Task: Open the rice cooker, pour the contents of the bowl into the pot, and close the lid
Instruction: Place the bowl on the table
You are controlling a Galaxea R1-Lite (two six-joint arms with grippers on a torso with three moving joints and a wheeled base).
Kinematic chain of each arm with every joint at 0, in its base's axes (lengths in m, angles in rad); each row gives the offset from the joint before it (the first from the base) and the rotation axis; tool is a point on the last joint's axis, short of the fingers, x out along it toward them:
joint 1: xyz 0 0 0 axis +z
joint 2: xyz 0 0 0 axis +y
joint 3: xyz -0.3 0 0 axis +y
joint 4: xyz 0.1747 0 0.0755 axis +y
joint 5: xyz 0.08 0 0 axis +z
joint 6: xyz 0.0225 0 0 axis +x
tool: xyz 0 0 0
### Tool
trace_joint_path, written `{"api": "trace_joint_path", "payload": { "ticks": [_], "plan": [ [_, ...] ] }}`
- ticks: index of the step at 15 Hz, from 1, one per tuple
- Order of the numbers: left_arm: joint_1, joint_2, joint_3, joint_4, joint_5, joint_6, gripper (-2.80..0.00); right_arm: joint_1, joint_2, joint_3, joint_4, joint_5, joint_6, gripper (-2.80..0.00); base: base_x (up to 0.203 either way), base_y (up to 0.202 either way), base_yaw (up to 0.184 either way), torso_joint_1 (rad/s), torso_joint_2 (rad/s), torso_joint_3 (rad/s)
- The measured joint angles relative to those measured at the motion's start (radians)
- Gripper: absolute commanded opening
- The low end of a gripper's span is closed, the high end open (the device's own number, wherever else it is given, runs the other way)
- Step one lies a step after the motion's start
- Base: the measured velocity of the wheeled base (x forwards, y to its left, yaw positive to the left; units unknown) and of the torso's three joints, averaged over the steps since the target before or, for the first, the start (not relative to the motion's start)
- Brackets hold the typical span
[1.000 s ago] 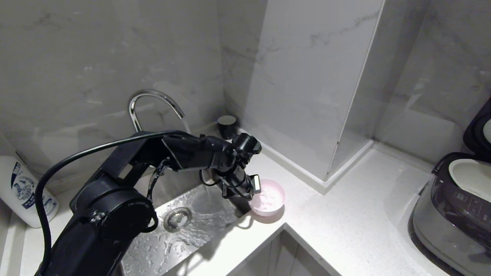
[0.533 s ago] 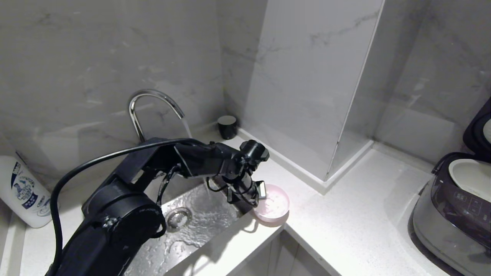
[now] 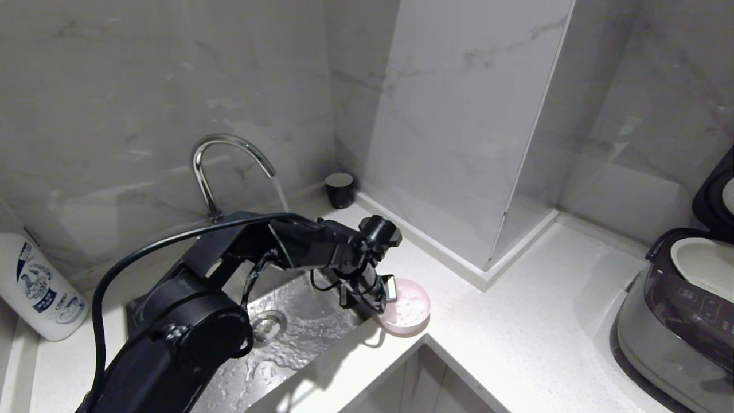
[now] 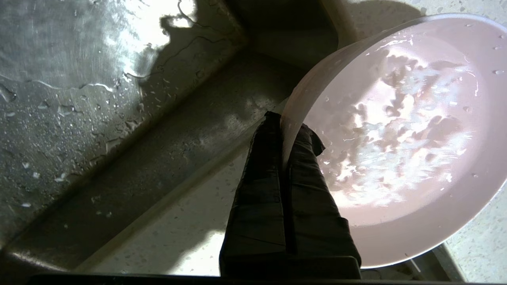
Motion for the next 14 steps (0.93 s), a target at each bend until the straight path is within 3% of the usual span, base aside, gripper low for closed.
{"api": "trace_joint_path", "payload": {
  "ticks": [14],
  "plan": [
    [0.011, -0.051, 0.005, 0.016, 0.002, -0.033, 0.00, 0.000, 0.000, 0.000, 0.000, 0.000, 0.001, -2.80, 0.000, 0.000, 0.000, 0.000, 0.00, 0.000]
  ]
}}
